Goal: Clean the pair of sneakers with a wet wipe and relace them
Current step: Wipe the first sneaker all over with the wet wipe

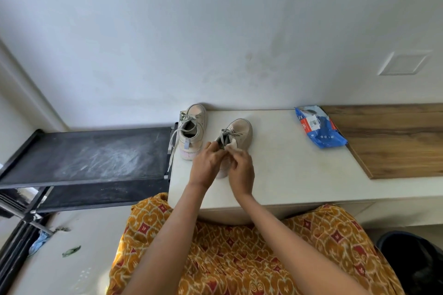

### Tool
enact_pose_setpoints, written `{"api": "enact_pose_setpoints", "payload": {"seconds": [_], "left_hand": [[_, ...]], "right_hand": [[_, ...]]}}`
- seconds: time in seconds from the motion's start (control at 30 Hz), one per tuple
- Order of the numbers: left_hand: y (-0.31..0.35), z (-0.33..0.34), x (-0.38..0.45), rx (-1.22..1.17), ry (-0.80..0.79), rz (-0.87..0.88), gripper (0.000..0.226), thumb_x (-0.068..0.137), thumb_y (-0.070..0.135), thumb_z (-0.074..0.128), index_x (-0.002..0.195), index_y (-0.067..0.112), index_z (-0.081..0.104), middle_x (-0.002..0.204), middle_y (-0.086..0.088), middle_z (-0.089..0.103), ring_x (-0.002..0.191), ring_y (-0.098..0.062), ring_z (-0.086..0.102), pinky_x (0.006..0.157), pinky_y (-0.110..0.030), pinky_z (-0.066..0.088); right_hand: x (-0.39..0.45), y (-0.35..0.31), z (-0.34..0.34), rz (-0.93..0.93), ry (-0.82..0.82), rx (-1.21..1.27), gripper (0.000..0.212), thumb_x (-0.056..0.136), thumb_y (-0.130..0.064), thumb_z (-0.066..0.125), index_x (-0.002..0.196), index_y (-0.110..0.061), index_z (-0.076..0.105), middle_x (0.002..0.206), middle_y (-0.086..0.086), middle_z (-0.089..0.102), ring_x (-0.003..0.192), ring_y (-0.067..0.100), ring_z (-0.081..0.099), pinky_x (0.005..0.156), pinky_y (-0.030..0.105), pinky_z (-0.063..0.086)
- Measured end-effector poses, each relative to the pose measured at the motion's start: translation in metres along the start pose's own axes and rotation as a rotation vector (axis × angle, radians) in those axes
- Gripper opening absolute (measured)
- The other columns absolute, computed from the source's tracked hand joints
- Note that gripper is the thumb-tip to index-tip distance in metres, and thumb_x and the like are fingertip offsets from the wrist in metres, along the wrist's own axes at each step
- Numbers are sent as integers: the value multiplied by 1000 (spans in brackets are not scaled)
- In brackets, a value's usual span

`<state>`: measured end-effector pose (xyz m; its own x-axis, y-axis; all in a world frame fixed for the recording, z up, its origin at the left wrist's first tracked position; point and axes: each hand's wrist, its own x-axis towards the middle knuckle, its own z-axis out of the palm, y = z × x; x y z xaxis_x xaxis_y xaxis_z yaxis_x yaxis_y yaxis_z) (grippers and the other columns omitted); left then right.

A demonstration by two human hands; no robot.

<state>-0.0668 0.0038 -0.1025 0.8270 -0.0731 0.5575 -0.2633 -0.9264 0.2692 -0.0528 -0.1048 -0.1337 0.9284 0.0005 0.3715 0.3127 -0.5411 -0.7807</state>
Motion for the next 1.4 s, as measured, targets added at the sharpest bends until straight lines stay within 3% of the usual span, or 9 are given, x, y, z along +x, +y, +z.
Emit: {"api": "enact_pose_setpoints", "payload": {"seconds": [0.2, 0.33, 0.53, 0.77, 0.97, 1.1, 1.23, 1.33, 1.4], "left_hand": [[4, 1, -1, -9, 5, -42, 8, 75, 13, 76, 80, 10, 70, 79, -6, 57, 73, -25, 54, 37, -28, 42], [11, 4, 12, 54, -101, -129, 3, 75, 6, 71, 73, 7, 71, 83, -7, 58, 80, -29, 57, 43, -32, 42], [18, 3, 17, -183, -92, -247, 11, 76, 2, 68, 82, 8, 74, 78, -8, 54, 80, -28, 54, 54, -31, 39], [-3, 5, 5, -501, -51, -565, 10, 81, 12, 70, 86, 5, 69, 83, -5, 51, 72, -14, 49, 64, -21, 36], [-7, 7, -1, -571, -42, -559, 8, 81, 11, 70, 86, 5, 69, 85, -5, 62, 76, -16, 55, 72, -26, 45], [-13, 11, -5, -535, 0, -583, 9, 82, 13, 69, 88, 5, 69, 83, -6, 66, 74, -13, 54, 65, -10, 39], [-13, 12, -5, -530, -11, -582, 12, 82, 15, 69, 90, 5, 70, 84, -4, 66, 77, -15, 57, 69, -21, 44], [-10, 13, -6, -550, 28, -592, 12, 82, 15, 70, 89, 6, 69, 84, -5, 66, 77, -16, 59, 71, -27, 47], [-12, 13, -8, -539, 36, -601, 11, 83, 15, 69, 89, 6, 69, 83, -5, 66, 76, -15, 58, 70, -26, 46]], "right_hand": [[4, 14, -19, 5, -61, 150, 30, 92, -12, 57, 120, -21, 64, 95, -9, 65, 95, 16, 60, 77, 24, 48], [33, 22, -41, 163, 97, 204, 31, 95, -16, 52, 125, -9, 58, 123, 7, 63, 109, 21, 60, 86, 24, 47], [64, 33, -77, 118, 87, 75, 34, 95, -13, 50, 128, -11, 57, 126, 8, 61, 115, 22, 56, 89, 25, 43], [86, 48, -91, 188, -60, -287, 34, 95, -15, 45, 127, -17, 58, 117, 12, 63, 106, 30, 53, 72, 34, 45], [105, 25, -76, -44, -125, -452, 37, 96, -13, 44, 132, -17, 53, 115, 11, 61, 108, 28, 49, 77, 36, 44], [111, 14, -60, 32, -168, -472, 38, 94, -10, 45, 131, -16, 52, 123, 11, 57, 114, 30, 48, 85, 38, 44], [110, 11, -53, -99, -230, -661, 38, 92, -3, 41, 123, -13, 59, 127, 9, 55, 117, 28, 46, 92, 33, 33], [91, 4, -47, -209, -259, -707, 35, 89, -7, 44, 115, -17, 64, 116, 6, 60, 116, 27, 47, 90, 35, 32], [62, 0, -40, -313, -215, -679, 36, 83, -8, 44, 107, -18, 68, 97, 5, 65, 98, 28, 56, 80, 36, 40]]}}
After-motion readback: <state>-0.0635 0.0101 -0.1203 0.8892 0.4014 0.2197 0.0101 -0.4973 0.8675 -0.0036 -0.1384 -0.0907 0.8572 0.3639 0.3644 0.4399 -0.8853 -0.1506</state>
